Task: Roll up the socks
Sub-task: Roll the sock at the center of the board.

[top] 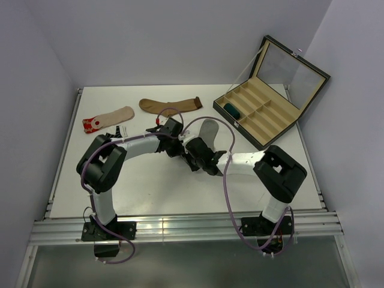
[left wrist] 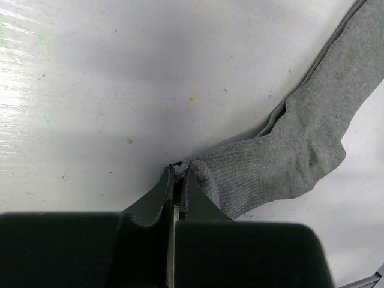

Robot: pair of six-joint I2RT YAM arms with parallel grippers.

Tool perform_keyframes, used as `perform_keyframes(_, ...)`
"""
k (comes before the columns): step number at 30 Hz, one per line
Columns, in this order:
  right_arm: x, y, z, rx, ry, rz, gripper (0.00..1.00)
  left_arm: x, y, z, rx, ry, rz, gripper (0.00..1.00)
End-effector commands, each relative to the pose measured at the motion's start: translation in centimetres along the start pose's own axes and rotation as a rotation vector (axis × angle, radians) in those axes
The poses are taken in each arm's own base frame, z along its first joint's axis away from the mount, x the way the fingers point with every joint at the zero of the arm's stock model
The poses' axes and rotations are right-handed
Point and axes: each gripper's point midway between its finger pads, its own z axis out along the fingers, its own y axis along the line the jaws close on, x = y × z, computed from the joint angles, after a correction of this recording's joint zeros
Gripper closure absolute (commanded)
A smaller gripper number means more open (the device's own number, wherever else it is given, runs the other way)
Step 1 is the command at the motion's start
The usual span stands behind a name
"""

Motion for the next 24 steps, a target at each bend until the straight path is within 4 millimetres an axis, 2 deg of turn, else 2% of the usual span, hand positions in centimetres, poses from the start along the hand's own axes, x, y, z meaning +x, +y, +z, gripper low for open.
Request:
perform_keyframes(1, 0.3, 0.6, 0.6, 0.027, 0.023, -0.090, 0.78, 0.8, 0.9, 0.4, -0.045, 0.024, 0.022, 0.99)
perform_keyframes(3, 0.6, 0.6, 0.7, 0.034, 0.031, -0.082, 0.90, 0.8, 0.9, 0.2, -0.041, 0.019, 0.009, 0.95)
perform_keyframes(4, 0.7, 0.5, 0.6, 0.032, 0.039, -0.080, 0.99, 0.6, 0.8, 0.1, -0.032, 0.010, 0.001, 0.92)
perform_keyframes(5, 0.8, 0.3, 0.6, 0.030, 0.045, -0.061, 1.00, 0.7, 1.2, 0.1, -0.037, 0.008, -0.014, 0.84)
perform_keyframes(6, 1.1, 1.0, 0.6, -0.021, 0.058, -0.047, 1.00, 0.5, 1.0, -0.5, -0.022, -0.004, -0.025, 0.79)
perform_keyframes(9, 1.2, 1.5, 0.3, -0.143, 0.090, 0.048, 1.00, -0.1, 0.8, -1.4, 0.011, -0.031, -0.067, 0.66)
perform_keyframes(11, 1.4, 1.6, 0.3, -0.214, 0.124, 0.118, 1.00, -0.3, 1.0, -1.7, 0.026, -0.046, -0.102, 0.55)
perform_keyframes(12, 1.2, 0.5, 0.4, -0.230, 0.128, 0.171, 1.00, -0.6, 0.6, -2.4, 0.048, -0.061, -0.112, 0.51)
perform_keyframes(13, 1.1, 1.3, 0.0, -0.318, 0.141, 0.211, 1.00, -0.8, 0.5, -2.6, 0.060, -0.070, -0.125, 0.48)
perform_keyframes(14, 1.5, 1.3, 0.0, -0.350, 0.162, 0.263, 1.00, -0.6, 0.8, -2.6, 0.061, -0.071, -0.144, 0.42)
perform_keyframes(15, 1.3, 0.3, 0.0, -0.380, 0.163, 0.320, 1.00, -1.0, 0.2, -3.1, 0.095, -0.090, -0.153, 0.40)
perform_keyframes(16, 1.0, 0.9, -0.4, -0.464, 0.168, 0.357, 1.00, -1.1, 0.1, -3.3, 0.105, -0.094, -0.162, 0.38)
perform_keyframes(17, 1.7, 1.0, -0.4, -0.502, 0.195, 0.425, 1.00, -0.8, 0.5, -3.2, 0.102, -0.094, -0.177, 0.37)
perform_keyframes(19, 1.2, -0.1, -0.3, -0.557, 0.167, 0.507, 1.00, -1.0, 0.1, -3.6, 0.137, -0.102, -0.187, 0.36)
perform_keyframes(20, 1.8, 0.4, -0.5, -0.614, 0.204, 0.580, 1.00, -0.8, 0.2, -3.5, 0.140, -0.101, -0.195, 0.36)
perform_keyframes(22, 1.7, 0.0, -0.4, -0.654, 0.190, 0.634, 1.00, -0.7, -0.2, -3.5, 0.162, -0.094, -0.195, 0.37)
perform_keyframes(24, 2.6, -0.3, -0.5, -0.702, 0.224, 0.746, 1.00, -0.6, -0.2, -3.4, 0.169, -0.087, -0.194, 0.37)
